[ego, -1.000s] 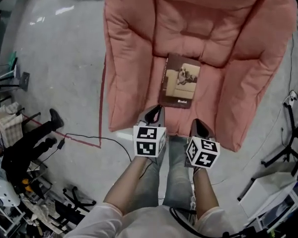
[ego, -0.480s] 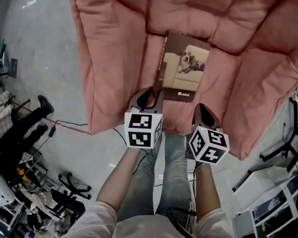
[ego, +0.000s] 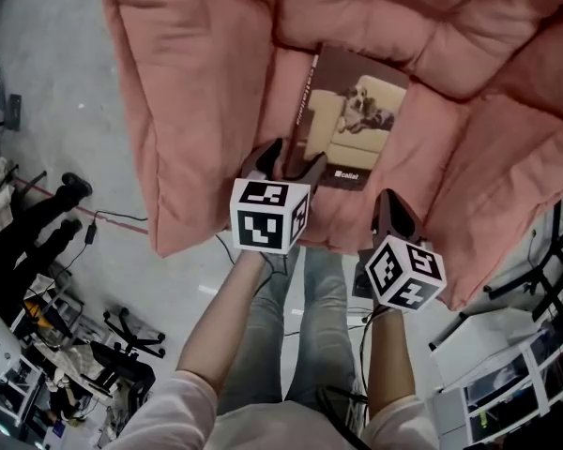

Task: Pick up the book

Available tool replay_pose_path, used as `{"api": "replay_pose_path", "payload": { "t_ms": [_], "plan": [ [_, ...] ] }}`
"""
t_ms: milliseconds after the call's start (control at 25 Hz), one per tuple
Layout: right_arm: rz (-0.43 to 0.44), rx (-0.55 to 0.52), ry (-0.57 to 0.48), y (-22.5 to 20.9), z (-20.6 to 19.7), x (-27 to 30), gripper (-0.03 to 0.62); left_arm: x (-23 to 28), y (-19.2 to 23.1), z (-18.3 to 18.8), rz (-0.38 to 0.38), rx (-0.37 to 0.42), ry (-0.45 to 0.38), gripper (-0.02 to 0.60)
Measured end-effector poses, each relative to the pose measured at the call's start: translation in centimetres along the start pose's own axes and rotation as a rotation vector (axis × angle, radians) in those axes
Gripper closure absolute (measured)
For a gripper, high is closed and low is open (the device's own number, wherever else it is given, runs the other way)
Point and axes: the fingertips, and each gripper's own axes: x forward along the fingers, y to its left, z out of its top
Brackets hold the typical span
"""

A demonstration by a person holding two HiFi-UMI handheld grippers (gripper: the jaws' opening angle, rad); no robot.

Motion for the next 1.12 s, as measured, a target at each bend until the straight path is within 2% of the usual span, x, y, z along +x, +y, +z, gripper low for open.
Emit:
{"api": "replay_pose_path", "payload": {
  "t_ms": [120,320,440,560,720,880,1040,1120],
  "plan": [
    [0.013,-0.002,0.006,0.0,0.2,0.0,0.565,0.7,-0.1,-0.1,-0.014,-0.012,0.032,0.242],
    [0.024,0.002,0.011,0.1,0.3,0.0,0.565,1.6,-0.5,-0.2,-0.034,0.028,0.097,0.241],
    [0.029,0.006,0.009,0.8,0.1,0.1,0.565,1.1,-0.2,-0.1,-0.061,0.047,0.13,0.282],
    [0.027,0.018,0.006,0.6,-0.1,-0.3,0.565,0.6,-0.9,-0.1,-0.056,0.087,0.14,0.303],
    [0.023,0.037,-0.008,-0.4,0.2,-1.5,0.565,-0.7,-3.8,0.2,-0.094,0.072,0.132,0.375],
    [0.005,0.055,-0.028,-1.4,0.8,-2.9,0.564,-1.2,-6.2,0.2,-0.083,0.134,0.144,0.38],
    [-0.01,0.072,-0.041,-1.7,0.8,-3.5,0.565,-1.5,-7.3,0.5,-0.111,0.14,0.151,0.392],
    [-0.016,0.08,-0.047,-1.8,0.8,-3.7,0.565,-1.5,-8.2,0.2,-0.138,0.15,0.187,0.403]
  ]
}}
